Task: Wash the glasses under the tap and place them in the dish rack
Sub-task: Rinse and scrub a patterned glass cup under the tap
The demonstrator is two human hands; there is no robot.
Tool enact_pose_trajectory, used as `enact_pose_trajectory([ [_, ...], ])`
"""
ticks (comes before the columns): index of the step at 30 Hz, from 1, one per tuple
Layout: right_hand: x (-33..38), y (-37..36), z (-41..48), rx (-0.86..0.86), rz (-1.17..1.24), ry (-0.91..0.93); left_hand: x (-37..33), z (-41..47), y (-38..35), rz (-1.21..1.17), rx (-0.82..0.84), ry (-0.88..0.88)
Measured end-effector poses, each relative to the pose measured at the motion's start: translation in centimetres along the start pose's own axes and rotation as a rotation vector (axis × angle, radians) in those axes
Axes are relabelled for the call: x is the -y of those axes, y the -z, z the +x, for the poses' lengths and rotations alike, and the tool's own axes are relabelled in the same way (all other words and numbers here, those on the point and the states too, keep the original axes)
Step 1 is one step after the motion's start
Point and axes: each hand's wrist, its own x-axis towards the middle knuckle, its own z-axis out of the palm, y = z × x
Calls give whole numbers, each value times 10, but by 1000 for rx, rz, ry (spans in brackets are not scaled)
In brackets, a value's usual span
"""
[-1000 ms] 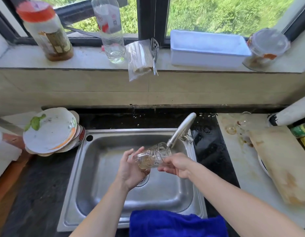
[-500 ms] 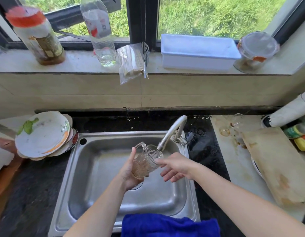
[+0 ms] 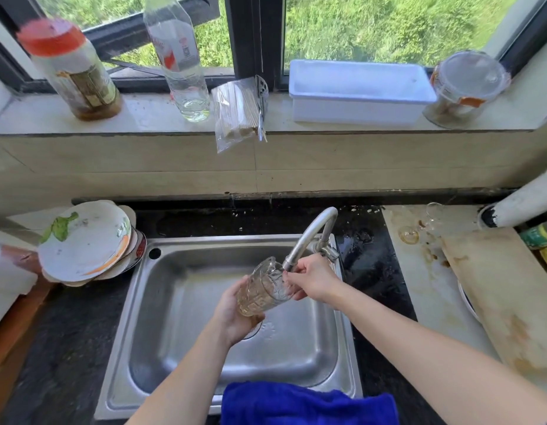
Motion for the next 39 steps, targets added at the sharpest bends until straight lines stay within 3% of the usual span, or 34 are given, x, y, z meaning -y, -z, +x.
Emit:
enact_pose_trajectory([
  [3, 2, -1, -1, 13, -52, -4, -1, 1, 1, 49, -9, 29],
  [7, 7, 6, 2, -29, -284, 162, -7, 4, 6, 159, 23, 91],
  [10, 9, 7, 8, 41, -280, 224, -8, 3, 6, 204, 58, 163],
  [14, 3, 4, 13, 6, -199, 120, -9, -6, 5, 126, 122, 164],
  [19, -4, 0, 11, -97, -8, -48, 2, -11, 0, 12, 100, -29],
  [22, -2, -4, 3, -29, 66, -115, 7, -9, -2, 45, 60, -75],
  [28, 1, 5, -1, 73, 24, -151, 6, 0, 8, 126, -44, 51],
  [33, 7, 6, 6, 148, 21, -75, 5, -5, 8, 139, 51, 220],
  [39, -10, 0, 3, 91, 17, -112, 5, -15, 12, 10, 92, 122],
])
